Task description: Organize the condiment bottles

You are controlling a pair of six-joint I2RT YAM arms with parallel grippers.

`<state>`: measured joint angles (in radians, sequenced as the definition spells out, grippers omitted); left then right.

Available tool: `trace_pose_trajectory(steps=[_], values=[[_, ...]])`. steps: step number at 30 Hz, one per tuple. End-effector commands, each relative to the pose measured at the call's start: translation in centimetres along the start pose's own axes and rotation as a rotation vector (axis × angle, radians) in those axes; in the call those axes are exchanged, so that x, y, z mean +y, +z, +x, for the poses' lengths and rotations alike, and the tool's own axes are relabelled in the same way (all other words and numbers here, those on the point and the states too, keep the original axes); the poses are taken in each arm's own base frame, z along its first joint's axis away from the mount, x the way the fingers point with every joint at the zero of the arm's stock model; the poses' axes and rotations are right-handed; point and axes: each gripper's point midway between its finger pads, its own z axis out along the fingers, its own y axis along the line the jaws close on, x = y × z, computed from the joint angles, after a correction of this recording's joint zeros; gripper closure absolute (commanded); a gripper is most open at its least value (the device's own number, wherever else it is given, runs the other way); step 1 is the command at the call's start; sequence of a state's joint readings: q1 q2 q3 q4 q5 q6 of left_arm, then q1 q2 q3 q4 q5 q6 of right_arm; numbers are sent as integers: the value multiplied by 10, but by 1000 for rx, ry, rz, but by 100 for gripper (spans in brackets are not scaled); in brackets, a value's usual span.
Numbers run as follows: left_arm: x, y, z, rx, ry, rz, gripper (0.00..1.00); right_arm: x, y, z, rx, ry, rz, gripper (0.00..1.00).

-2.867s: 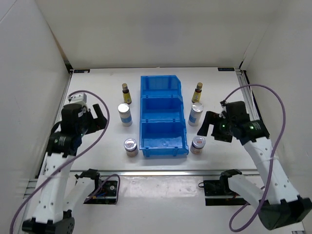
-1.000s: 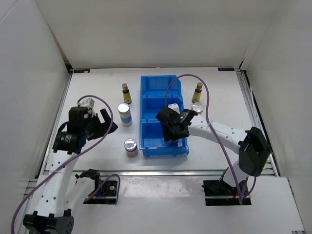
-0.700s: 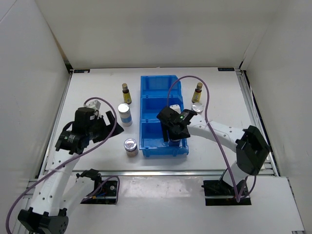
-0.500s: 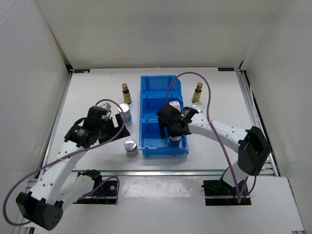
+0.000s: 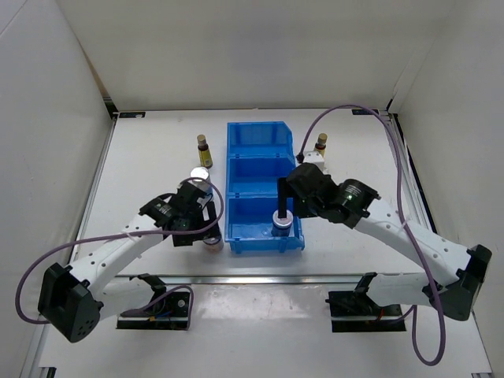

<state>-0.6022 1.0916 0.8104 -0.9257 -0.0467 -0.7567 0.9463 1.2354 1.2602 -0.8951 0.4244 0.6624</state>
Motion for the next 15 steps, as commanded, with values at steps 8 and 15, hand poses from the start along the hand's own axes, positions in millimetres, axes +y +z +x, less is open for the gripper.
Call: trace_pose_trajectory(steps=[8, 15], values=[[-6, 23, -19, -40, 6, -72, 0, -20, -4, 17, 4, 11, 37, 0], [-4, 36, -12, -7, 37, -107, 0, -23, -3, 22, 12, 7, 43, 0]])
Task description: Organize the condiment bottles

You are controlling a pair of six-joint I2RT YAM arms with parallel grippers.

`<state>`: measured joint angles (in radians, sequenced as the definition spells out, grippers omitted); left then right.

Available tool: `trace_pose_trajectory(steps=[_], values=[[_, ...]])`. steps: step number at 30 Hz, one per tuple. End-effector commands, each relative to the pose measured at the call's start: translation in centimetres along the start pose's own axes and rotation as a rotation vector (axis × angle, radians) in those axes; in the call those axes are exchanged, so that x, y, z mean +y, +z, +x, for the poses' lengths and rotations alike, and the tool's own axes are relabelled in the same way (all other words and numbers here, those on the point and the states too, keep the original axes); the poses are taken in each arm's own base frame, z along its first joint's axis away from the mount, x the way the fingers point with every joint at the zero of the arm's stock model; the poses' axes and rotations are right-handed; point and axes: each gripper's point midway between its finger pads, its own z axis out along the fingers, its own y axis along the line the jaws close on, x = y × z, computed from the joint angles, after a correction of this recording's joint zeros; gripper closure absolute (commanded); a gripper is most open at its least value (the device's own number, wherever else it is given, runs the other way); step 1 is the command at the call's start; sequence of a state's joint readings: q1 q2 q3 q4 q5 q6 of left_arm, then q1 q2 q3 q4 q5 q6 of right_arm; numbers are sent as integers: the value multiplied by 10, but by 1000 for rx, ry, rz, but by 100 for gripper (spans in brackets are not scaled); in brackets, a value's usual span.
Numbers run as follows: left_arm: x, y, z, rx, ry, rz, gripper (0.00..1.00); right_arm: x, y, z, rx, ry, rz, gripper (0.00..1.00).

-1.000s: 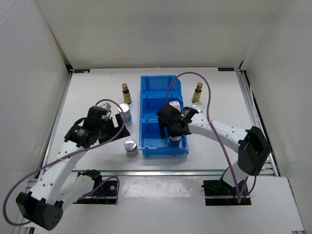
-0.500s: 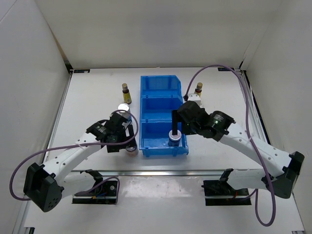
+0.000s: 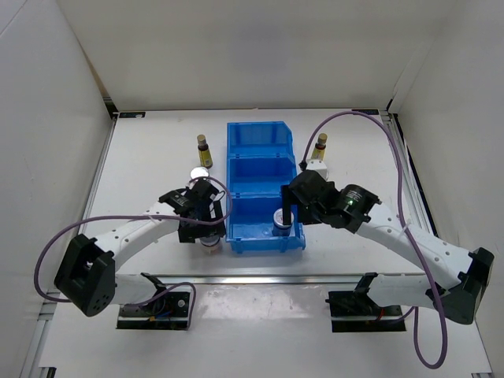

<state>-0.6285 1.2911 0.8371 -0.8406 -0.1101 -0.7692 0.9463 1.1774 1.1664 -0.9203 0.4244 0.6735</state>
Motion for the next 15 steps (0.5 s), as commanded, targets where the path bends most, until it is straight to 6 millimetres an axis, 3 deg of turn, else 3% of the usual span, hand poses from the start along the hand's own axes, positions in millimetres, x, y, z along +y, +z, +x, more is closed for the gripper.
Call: trace_pose_trajectory(steps=[1, 5, 6, 8, 10, 13, 14, 15], values=[[0, 0, -4, -33, 8, -9, 0, -5, -3, -2, -26, 15, 13, 0], [1, -2, -3, -40, 6, -2, 14, -5, -2, -2, -26, 15, 13, 0], [-1, -8, -6, -61, 2, 18, 27, -5, -2, -2, -26, 15, 13, 0], [-4, -17, -6, -80, -1, 44, 42, -5, -2, -2, -26, 15, 13, 0], [-7, -32, -14, -123, -8, 72, 59, -7, -1, 1, -19, 12, 19, 0], [-11, -58, -24, -164, -6, 72, 68, -8, -1, 0, -25, 12, 26, 0], [-19, -76, -36, -208, -7, 96, 71, -8, -1, 0, -25, 12, 26, 0], [-12, -85, -39, -225, 0, 56, 74, -8, -3, -1, -31, 15, 20, 0]])
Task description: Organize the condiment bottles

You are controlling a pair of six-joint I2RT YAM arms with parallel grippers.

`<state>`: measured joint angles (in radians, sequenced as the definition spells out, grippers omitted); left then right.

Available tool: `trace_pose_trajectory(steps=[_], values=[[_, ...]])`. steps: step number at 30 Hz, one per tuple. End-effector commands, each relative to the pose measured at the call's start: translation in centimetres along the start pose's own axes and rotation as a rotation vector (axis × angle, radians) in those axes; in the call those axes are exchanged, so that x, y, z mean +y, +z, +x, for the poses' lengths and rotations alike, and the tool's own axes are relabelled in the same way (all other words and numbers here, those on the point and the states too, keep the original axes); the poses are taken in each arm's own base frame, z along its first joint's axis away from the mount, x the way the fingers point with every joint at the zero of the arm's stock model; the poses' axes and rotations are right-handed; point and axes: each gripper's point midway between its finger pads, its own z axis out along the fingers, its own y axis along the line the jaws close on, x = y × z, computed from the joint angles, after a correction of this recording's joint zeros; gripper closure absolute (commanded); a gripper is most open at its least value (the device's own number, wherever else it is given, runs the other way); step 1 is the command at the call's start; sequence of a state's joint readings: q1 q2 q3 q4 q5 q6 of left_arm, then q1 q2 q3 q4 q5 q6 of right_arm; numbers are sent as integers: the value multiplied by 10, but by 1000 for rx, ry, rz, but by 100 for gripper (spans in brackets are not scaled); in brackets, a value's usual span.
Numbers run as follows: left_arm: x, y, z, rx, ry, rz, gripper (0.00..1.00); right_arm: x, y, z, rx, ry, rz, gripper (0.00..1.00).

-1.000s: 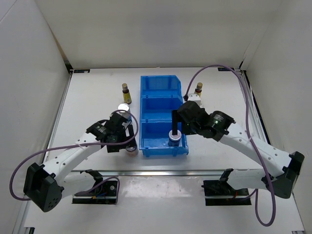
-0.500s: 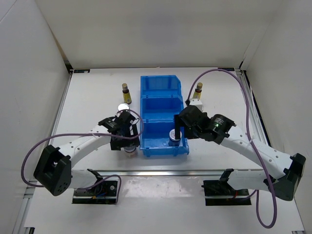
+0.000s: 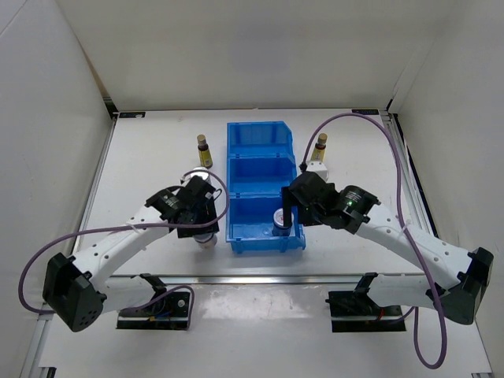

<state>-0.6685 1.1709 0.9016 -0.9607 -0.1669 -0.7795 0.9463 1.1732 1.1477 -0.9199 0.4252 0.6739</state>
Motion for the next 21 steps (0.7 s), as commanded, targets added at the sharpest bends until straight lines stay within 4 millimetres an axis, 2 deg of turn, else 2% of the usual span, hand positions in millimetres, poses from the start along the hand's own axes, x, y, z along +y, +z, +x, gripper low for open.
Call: trace_pose_trajectory(steps=[1, 2, 3, 5, 6, 9, 10, 12, 13, 15, 17, 21], values=[[-15, -52, -40, -166, -6, 34, 78, -5, -5, -6, -41, 20, 12, 0], [-21, -69, -56, -223, -10, 39, 78, -7, -5, -4, -35, 17, 17, 0], [-21, -79, -59, -237, -3, 38, 80, -9, -6, -3, -36, 17, 16, 0], [-37, -88, -67, -256, 14, 65, 80, -10, -8, -5, -49, 21, 19, 0], [-48, -99, -76, -279, 21, 95, 80, -12, -10, -7, -63, 34, 21, 0], [-78, -97, -83, -275, 73, 111, 80, -18, -14, -4, -66, 41, 33, 0], [-90, -83, -83, -256, 107, 97, 80, -19, -13, -5, -73, 41, 41, 0], [-114, -77, -78, -245, 147, 116, 80, -24, -18, -4, -79, 50, 50, 0], [-123, -59, -71, -207, 174, 99, 80, -26, -18, -6, -86, 50, 59, 0], [-140, -44, -65, -190, 194, 113, 80, -32, -23, -4, -89, 48, 71, 0], [-147, -24, -59, -153, 208, 96, 78, -35, -27, -6, -99, 50, 75, 0], [-155, 1, -51, -134, 227, 81, 76, -40, -35, -8, -116, 56, 75, 0]])
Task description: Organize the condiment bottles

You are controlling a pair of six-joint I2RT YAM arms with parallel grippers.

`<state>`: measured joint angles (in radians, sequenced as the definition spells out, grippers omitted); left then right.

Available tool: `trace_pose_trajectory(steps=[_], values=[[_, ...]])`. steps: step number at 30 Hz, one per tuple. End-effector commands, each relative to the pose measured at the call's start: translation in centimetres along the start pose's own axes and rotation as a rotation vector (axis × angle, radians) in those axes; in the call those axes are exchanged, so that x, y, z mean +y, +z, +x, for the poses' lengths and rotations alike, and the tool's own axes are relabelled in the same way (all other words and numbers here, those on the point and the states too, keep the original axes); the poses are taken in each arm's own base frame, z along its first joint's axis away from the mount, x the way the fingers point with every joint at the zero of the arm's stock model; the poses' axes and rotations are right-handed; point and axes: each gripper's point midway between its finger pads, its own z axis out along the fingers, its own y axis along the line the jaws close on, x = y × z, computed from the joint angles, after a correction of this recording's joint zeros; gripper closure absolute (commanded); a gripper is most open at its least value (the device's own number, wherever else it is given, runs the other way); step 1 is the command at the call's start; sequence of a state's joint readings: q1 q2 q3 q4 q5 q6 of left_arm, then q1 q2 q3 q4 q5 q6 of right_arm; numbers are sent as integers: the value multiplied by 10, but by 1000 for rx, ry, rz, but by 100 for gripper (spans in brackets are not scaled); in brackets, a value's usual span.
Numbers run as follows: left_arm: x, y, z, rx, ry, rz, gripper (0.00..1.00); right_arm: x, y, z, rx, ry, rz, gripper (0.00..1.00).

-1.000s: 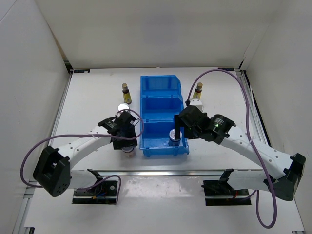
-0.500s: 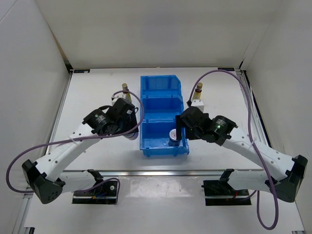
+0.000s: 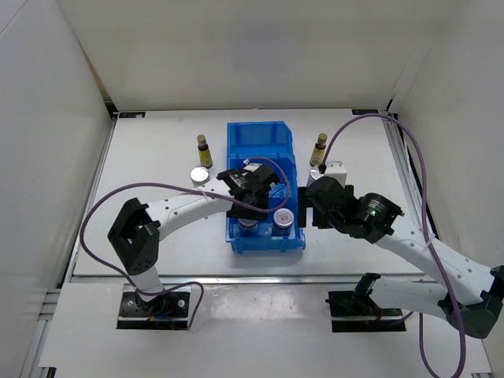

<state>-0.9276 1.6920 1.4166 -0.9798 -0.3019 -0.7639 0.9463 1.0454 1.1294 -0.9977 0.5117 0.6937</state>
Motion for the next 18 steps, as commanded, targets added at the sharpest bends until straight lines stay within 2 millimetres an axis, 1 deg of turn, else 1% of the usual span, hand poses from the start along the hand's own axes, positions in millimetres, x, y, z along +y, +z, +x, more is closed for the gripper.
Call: trace_pose_trajectory(steps=[1, 2, 3, 5, 6, 7, 8, 9, 10, 11, 12, 13, 14, 15, 16, 17, 18], values=[[-12, -11, -19, -80, -25, 62, 74, -12, -9, -8, -47, 24, 37, 0], [-14, -4, -18, -74, -23, 57, 72, -13, -7, -6, -41, 20, 42, 0], [-15, -1, -18, -74, -23, 57, 68, -18, -6, -9, -53, 16, 63, 0], [-14, 7, -13, -55, -15, 39, 63, -23, -5, -15, -69, 7, 93, 0], [-13, 10, -11, -49, -12, 33, 44, -26, -4, -20, -75, 0, 109, 0], [-13, 15, -9, -40, -8, 24, 33, -31, 2, -23, -61, -19, 142, 0], [-11, 17, -6, -32, -4, 17, 25, -34, 3, -28, -60, -29, 156, 0], [-11, 17, -6, -32, -4, 16, 18, -30, 3, -36, -60, -30, 138, 0], [-11, 17, -6, -32, -4, 16, 15, -33, 10, -43, -50, -24, 156, 0], [-11, 17, -6, -32, -4, 16, 13, -36, 12, -46, -38, -51, 157, 0], [-11, 17, -6, -32, -4, 16, 9, -42, 15, -55, -44, -26, 170, 0], [-11, 17, -6, -32, -4, 16, 5, -39, 17, -66, -54, -13, 155, 0], [-12, 17, -5, -25, 8, 24, 4, -36, 19, -69, -42, -19, 121, 0], [-12, 17, -5, -25, 8, 24, 2, -43, 24, -76, -35, 7, 129, 0], [-12, 17, -5, -25, 8, 24, 2, -41, 27, -83, -43, 20, 108, 0], [-13, 12, -6, -29, 4, 41, 2, -41, 28, -91, -43, 47, 75, 0], [-14, 1, -11, -51, -6, 62, 2, -42, 37, -93, -22, 35, 64, 0]])
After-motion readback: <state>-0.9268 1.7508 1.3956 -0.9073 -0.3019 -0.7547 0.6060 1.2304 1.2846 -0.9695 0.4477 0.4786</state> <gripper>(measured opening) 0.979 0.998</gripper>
